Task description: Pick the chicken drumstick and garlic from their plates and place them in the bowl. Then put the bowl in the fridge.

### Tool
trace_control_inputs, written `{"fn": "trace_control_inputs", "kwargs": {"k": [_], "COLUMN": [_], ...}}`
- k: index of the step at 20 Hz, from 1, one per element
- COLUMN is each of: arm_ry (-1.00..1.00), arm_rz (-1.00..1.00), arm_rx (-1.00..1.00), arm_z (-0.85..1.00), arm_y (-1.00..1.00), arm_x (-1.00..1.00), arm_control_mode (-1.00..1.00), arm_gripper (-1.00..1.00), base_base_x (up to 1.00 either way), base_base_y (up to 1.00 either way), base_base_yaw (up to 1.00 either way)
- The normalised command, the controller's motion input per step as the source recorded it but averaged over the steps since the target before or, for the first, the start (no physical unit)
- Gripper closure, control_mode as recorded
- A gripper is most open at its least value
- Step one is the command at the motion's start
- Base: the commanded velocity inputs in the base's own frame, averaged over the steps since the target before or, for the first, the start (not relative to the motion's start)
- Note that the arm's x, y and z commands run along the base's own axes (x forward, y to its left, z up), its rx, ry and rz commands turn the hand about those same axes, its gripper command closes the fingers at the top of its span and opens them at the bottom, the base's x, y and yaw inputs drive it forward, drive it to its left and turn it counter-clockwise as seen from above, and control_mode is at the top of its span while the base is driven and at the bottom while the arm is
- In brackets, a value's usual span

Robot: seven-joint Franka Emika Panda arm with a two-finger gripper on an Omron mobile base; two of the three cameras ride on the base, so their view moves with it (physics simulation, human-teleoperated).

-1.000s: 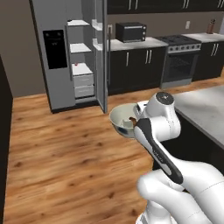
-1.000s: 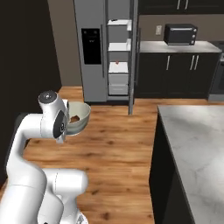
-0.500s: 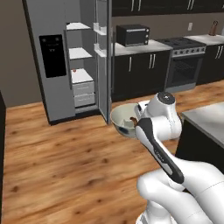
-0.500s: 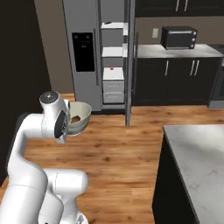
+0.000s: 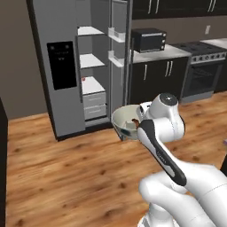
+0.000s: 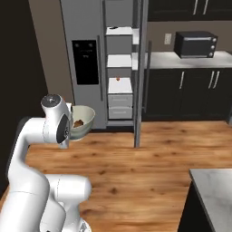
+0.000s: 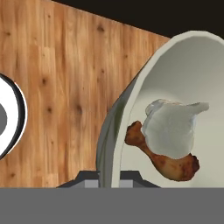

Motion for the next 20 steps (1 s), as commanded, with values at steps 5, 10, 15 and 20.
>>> {"fn": "trace_control_inputs", "kwargs": {"k": [5,10,15,20], "arm_ry": [0.00,0.00,0.00,0.00], "arm_rz": [0.00,0.00,0.00,0.00], "arm_rx": [0.00,0.00,0.00,0.00], "arm_z": [0.00,0.00,0.00,0.00], "arm_y": [0.00,0.00,0.00,0.00], "arm_x": [0.00,0.00,0.00,0.00], "arm_control_mode": [1.00,1.00,1.00,1.00], "arm_gripper": [1.00,1.00,1.00,1.00], "base_base_x": [0.87,0.86,0.89,0.91], "base_base_y": [0.44,0.47,0.36,0.18], "base_base_yaw": [-0.01,0.00,-0.07,-0.12]}}
